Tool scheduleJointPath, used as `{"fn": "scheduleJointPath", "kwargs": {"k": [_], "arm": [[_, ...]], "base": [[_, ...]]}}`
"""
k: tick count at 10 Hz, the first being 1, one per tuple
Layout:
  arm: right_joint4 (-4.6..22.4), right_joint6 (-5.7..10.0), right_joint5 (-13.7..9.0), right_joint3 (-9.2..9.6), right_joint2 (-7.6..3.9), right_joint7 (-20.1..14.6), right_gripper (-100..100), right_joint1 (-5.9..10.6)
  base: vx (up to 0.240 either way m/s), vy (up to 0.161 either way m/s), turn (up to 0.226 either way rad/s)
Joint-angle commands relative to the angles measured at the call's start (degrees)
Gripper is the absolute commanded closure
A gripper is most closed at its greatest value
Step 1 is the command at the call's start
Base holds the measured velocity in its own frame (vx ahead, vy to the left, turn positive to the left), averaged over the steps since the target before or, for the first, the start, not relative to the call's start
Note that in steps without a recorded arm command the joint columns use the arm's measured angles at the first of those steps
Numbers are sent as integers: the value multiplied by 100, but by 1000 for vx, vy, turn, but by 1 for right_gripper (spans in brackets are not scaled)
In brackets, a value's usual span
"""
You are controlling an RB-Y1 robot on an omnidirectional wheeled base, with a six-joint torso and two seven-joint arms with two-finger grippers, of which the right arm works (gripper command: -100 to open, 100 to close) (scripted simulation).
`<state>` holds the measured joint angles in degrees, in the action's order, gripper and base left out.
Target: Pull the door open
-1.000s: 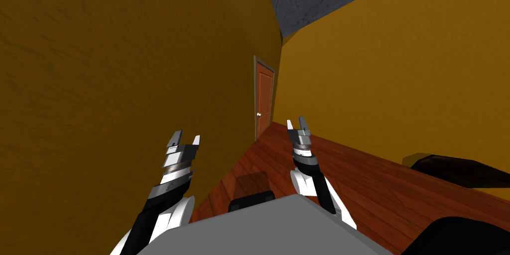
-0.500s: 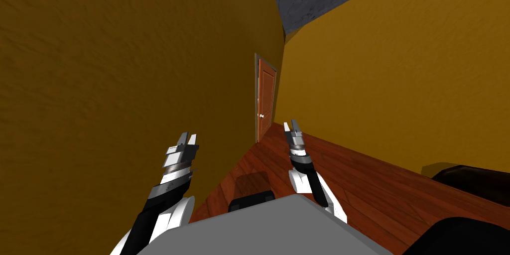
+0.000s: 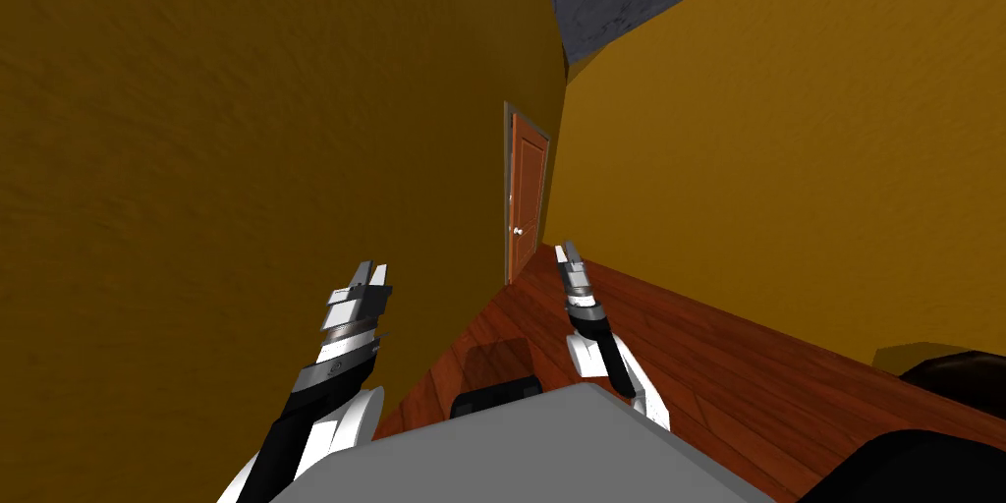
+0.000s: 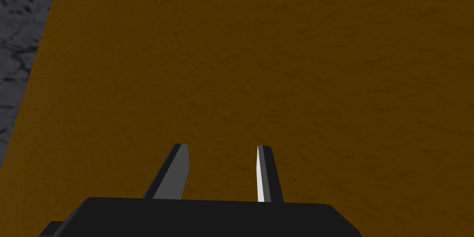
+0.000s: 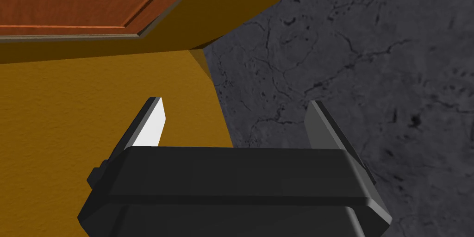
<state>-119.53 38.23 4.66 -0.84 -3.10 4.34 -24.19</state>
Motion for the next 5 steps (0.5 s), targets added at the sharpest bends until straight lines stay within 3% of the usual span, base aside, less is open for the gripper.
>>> {"fn": "scheduleJointPath", "kwargs": {"k": [1, 5], "arm": [[169, 2, 58, 11, -22, 146, -100, 96], [623, 96, 174, 10, -97, 455, -100, 264]], "base": [[94, -51, 43], [81, -50, 41]]}}
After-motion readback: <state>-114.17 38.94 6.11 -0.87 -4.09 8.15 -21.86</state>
